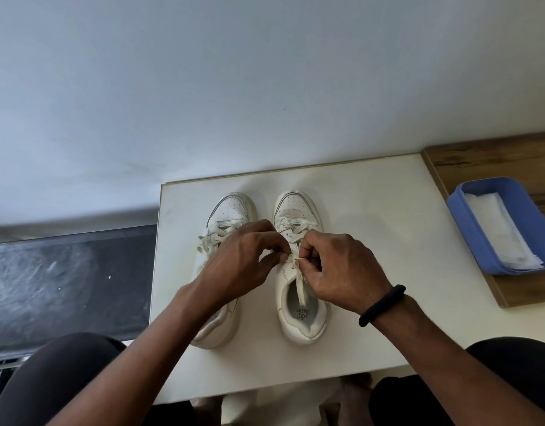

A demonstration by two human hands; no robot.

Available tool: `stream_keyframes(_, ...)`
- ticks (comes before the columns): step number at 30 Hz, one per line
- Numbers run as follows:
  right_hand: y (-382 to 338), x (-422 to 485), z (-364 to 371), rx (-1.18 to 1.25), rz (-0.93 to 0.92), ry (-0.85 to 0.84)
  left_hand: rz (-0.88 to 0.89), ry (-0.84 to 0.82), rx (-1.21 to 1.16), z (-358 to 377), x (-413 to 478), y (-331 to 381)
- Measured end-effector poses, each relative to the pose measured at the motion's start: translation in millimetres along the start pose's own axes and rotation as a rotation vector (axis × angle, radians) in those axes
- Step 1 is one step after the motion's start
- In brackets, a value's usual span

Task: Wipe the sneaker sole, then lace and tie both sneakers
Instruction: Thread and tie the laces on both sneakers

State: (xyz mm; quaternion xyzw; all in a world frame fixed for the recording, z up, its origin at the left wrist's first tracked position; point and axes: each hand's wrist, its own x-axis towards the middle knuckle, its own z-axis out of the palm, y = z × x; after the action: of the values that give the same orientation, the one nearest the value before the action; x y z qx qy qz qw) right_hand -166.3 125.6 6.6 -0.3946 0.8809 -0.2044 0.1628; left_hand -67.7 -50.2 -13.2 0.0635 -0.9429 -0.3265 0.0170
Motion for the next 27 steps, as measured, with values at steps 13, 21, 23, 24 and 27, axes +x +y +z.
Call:
stream_keyframes(13,1.9,1.0,-0.1,0.055,-0.014,-0.013,0.033,0.067,0.085,9.5,0.3,2.0)
stream_keyframes(21,1.7,1.7,-0.5,0.053,-0.016,-0.026,0.139,0.088,0.201,8.3,1.2,0.9)
stream_keyframes(23,1.1,1.4,-0.7,0.046,-0.009,-0.027,0.118,0.082,0.156,5.4,1.2,1.0)
stream_keyframes(24,0.7,1.2,-0.9,0.044,-0.003,-0.027,0.1,0.076,0.139,4.1,1.0,1.2)
stream_keyframes(27,-0.1,1.4,-1.0,0.043,0.025,-0.036,0.029,0.054,0.117,3.7,0.6,3.3)
